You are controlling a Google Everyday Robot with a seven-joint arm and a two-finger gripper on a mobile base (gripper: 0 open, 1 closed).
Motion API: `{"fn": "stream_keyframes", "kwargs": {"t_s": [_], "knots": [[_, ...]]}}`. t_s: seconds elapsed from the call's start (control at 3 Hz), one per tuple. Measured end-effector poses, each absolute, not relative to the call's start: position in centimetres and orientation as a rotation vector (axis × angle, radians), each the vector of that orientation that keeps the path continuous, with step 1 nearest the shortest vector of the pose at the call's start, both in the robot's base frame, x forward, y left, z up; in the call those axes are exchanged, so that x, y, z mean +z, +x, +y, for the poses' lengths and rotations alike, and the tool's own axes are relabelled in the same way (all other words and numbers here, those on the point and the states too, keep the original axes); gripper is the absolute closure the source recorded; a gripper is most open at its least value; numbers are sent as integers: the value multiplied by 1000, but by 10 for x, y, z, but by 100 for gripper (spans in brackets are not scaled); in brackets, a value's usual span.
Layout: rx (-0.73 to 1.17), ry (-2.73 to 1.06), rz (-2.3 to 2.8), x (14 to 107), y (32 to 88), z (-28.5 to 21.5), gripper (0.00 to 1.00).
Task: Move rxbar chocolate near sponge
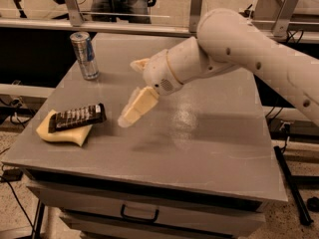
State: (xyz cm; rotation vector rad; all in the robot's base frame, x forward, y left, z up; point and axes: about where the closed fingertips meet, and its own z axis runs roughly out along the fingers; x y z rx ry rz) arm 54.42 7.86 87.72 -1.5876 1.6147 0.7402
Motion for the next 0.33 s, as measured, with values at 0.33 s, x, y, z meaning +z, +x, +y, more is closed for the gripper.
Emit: {"fn": "stream_keyframes", "kwargs": {"t_s": [0.33], "knots": [[699, -1637, 1554, 876, 544, 77, 0]]}}
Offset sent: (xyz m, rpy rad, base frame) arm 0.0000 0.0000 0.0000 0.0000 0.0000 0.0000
